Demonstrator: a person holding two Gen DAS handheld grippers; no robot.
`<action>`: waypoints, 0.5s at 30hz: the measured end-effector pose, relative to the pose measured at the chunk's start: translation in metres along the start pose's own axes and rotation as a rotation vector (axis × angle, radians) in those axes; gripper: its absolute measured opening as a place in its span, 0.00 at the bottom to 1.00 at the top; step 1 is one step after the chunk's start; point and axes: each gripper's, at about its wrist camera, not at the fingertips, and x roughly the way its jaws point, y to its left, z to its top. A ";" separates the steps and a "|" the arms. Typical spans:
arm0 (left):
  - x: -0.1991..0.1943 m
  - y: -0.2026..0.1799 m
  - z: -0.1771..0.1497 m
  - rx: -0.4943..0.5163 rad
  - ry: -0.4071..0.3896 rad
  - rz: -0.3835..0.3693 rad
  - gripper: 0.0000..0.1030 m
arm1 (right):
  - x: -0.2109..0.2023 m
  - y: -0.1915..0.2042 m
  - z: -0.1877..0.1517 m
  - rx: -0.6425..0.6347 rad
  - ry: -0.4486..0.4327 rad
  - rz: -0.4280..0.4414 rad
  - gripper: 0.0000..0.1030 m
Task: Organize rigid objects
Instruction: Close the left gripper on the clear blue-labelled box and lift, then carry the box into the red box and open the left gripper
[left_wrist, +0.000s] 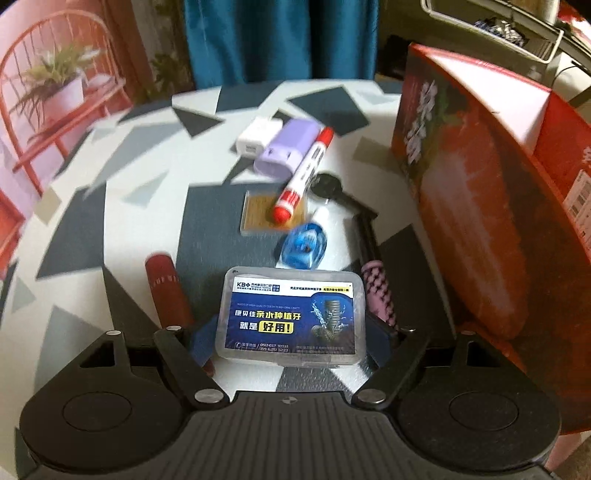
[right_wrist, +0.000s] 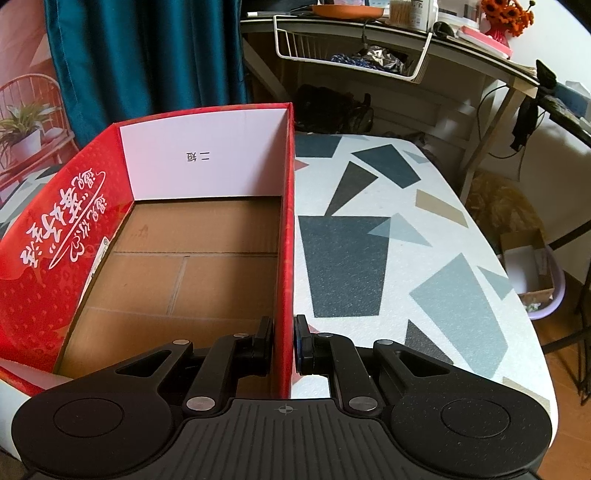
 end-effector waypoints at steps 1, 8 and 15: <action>-0.003 -0.002 0.002 0.011 -0.011 0.008 0.79 | 0.000 0.000 0.000 -0.001 -0.001 0.000 0.11; -0.037 -0.016 0.026 0.065 -0.145 -0.002 0.79 | 0.000 0.000 -0.001 -0.002 -0.001 0.007 0.11; -0.076 -0.049 0.058 0.189 -0.315 -0.070 0.79 | -0.001 0.000 0.000 -0.001 -0.002 0.009 0.11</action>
